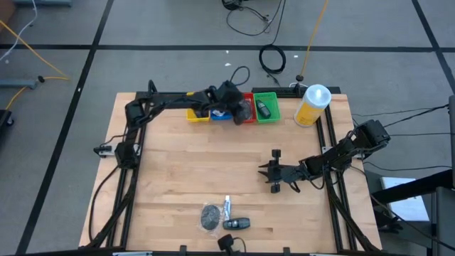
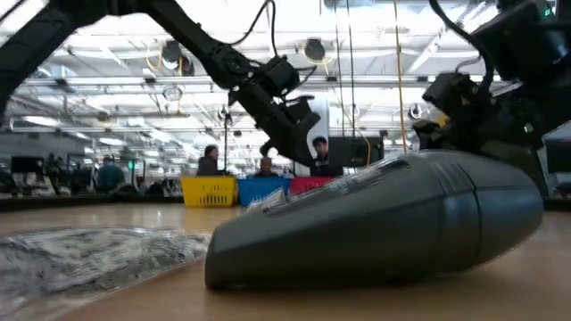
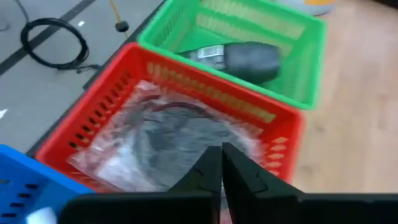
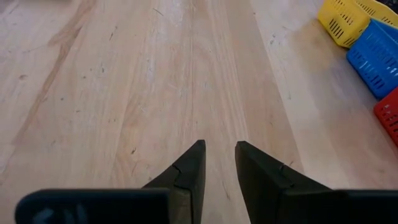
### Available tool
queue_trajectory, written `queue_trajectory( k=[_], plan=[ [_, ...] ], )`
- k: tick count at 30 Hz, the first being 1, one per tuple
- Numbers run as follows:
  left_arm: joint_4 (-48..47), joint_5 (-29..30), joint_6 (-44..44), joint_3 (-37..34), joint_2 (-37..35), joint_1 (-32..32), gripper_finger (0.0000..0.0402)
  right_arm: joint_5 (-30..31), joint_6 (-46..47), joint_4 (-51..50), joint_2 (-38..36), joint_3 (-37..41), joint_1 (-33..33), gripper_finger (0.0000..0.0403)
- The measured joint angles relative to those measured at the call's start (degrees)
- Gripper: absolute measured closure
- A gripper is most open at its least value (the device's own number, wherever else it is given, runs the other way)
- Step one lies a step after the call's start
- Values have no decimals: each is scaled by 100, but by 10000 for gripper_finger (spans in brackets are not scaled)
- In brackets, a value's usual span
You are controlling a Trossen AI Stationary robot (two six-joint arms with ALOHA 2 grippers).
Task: Pick & Place Travel size toiletries
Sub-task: Put the black hairbrush into the red basket, then put the white toothpaste into the blue basket
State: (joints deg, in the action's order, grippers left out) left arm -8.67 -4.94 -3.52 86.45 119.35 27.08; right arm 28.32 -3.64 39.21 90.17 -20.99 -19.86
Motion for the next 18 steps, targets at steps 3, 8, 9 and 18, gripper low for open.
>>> queue_trajectory(
  k=[3, 8, 9, 18],
  plan=[
    [-246, -178, -22, 141, 88, 100, 380, -2, 3, -2, 0, 0, 0, 326],
    [-475, -394, 1, 208, 30, 168, 392, -2, 16, -57, 0, 0, 0, 326],
    [-559, -391, 0, 208, -43, 159, 397, -3, 17, -77, 0, 0, 0, 326],
    [-1524, 706, 454, 226, -1302, -730, 399, -27, 380, -92, 2, 0, 0, 326]
  ],
)
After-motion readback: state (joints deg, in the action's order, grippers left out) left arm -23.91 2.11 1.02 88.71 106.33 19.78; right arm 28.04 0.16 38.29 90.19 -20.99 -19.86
